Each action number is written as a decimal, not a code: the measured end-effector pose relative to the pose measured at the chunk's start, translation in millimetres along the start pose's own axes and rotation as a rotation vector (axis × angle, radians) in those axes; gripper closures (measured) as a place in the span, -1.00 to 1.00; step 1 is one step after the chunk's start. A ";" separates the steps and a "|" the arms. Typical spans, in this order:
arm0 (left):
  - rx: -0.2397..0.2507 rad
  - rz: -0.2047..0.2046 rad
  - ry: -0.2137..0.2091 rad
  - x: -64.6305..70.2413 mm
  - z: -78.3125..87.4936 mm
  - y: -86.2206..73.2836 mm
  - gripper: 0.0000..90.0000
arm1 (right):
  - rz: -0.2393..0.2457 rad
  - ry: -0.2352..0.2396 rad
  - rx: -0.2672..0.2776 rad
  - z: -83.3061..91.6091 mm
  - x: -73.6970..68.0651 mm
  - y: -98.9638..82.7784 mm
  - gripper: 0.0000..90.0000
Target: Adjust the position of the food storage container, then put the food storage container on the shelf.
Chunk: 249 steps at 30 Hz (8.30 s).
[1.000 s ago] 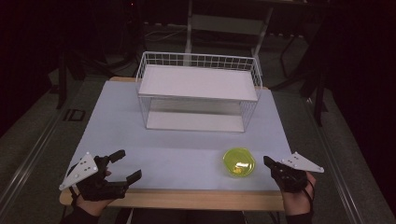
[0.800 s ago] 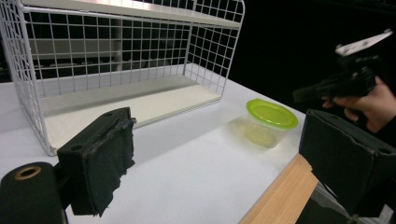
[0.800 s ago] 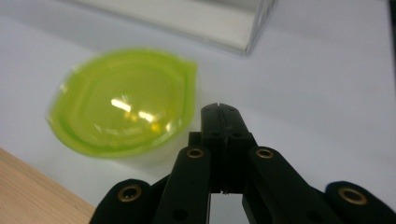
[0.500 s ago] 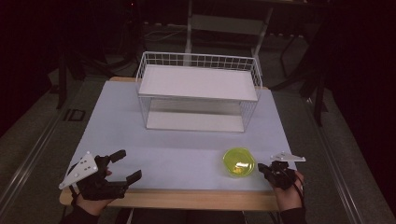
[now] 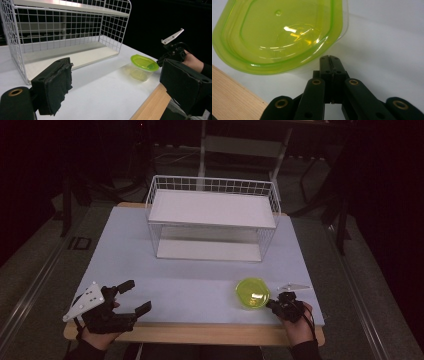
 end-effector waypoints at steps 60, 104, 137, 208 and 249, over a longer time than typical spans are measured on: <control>-0.042 -0.009 -0.008 1.7 -2.6 -0.7 -0.69 | 0.063 0.218 -0.053 -77.1 -83.5 58.2 1.00; -0.141 0.028 -0.094 6.8 -15.0 9.1 -0.68 | 0.219 0.147 0.206 17.9 -96.4 65.4 -0.67; -0.358 0.263 -0.076 -16.8 -104.9 15.9 -0.56 | 0.077 0.319 0.140 -6.6 -92.3 110.9 -0.65; -0.440 0.487 -0.180 -21.5 -130.1 59.8 0.86 | -0.130 0.271 0.147 21.7 -106.2 143.9 0.77; -0.400 0.508 -0.011 -65.8 -191.1 187.1 0.79 | -0.217 0.226 0.195 53.7 -68.5 285.3 0.79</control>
Point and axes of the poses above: each handheld gripper's, and its own axes: z roughly backward along the jaws, y roughly out of its top, x roughly to its right, the point moved 1 cm from there along -z, roughly forward along the jaws, and after that the axes turned 2 degrees about z, right-handed, at the moved point
